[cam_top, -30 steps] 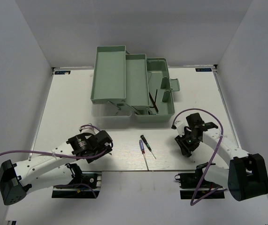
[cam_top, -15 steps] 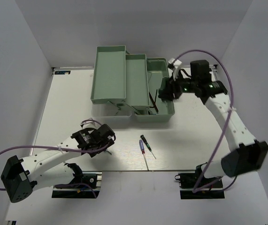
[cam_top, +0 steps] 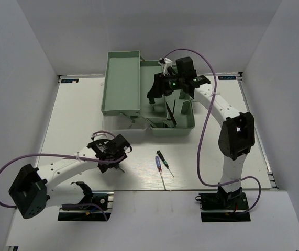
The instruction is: Sort the tools into containers
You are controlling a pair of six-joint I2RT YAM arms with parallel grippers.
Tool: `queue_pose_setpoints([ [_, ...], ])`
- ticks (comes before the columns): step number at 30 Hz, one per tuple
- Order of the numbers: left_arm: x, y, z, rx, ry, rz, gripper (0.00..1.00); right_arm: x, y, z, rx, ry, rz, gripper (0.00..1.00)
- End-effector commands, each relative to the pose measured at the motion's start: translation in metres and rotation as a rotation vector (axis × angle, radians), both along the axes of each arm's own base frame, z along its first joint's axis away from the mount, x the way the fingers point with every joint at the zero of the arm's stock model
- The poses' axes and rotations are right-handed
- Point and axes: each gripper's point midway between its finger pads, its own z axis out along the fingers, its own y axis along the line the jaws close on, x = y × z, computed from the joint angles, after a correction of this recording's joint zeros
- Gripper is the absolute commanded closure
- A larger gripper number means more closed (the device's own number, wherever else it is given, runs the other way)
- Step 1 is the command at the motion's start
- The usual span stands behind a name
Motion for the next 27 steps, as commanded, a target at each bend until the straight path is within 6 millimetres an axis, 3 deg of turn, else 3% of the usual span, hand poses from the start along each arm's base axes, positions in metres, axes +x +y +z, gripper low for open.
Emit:
queue_pose_setpoints([
  [1, 0.013, -0.002, 0.001, 0.017, -0.033, -0.004, 0.12, 0.007, 0.004, 0.057, 0.078, -0.126, -0.007, 0.34],
  [4, 0.017, -0.003, -0.008, 0.037, -0.016, -0.004, 0.14, 0.001, -0.006, 0.075, 0.094, -0.148, -0.025, 0.32],
  [6, 0.023, -0.003, -0.012, 0.046, -0.025, 0.009, 0.15, -0.008, -0.017, 0.068, 0.081, -0.132, -0.041, 0.32],
  [7, 0.022, -0.002, -0.017, 0.063, -0.008, 0.008, 0.15, -0.018, -0.026, 0.089, 0.104, -0.176, -0.043, 0.32],
  [10, 0.030, -0.001, -0.021, 0.087, -0.021, 0.007, 0.18, -0.034, -0.047, 0.053, 0.067, -0.103, -0.068, 0.32],
  [11, 0.029, 0.001, -0.026, 0.102, -0.006, 0.006, 0.24, -0.042, -0.052, 0.060, 0.071, -0.115, -0.070, 0.32],
  [12, 0.028, 0.001, -0.030, 0.110, 0.000, -0.003, 0.29, -0.050, -0.061, 0.035, 0.044, -0.059, -0.076, 0.32],
  [15, 0.027, 0.000, -0.036, 0.103, 0.009, -0.006, 0.47, -0.070, -0.078, 0.046, 0.038, -0.090, -0.076, 0.34],
  [16, 0.026, 0.004, -0.039, 0.110, 0.015, -0.005, 0.51, -0.077, -0.085, 0.026, 0.009, -0.069, -0.072, 0.34],
  [17, 0.022, 0.005, -0.042, 0.110, 0.027, -0.007, 0.56, -0.085, -0.089, 0.031, 0.004, -0.099, -0.063, 0.38],
  [18, 0.022, 0.005, -0.042, 0.110, 0.027, -0.007, 0.65, -0.089, -0.094, 0.020, -0.022, -0.096, -0.060, 0.39],
  [20, 0.021, 0.004, -0.039, 0.094, 0.021, -0.017, 0.72, -0.102, -0.103, -0.002, -0.070, -0.060, -0.048, 0.43],
  [21, 0.022, 0.003, -0.037, 0.089, 0.010, -0.031, 0.79, -0.106, -0.106, 0.000, -0.087, -0.109, -0.025, 0.44],
  [24, 0.024, -0.009, -0.020, 0.062, -0.023, -0.103, 0.88, -0.130, -0.114, -0.022, -0.144, -0.087, 0.043, 0.48],
  [25, 0.030, -0.021, -0.006, 0.024, -0.043, -0.133, 0.94, -0.143, -0.121, -0.035, -0.173, -0.041, 0.053, 0.50],
  [27, 0.033, -0.036, 0.017, 0.000, -0.080, -0.264, 0.99, -0.151, -0.125, -0.043, -0.208, -0.073, 0.087, 0.57],
])
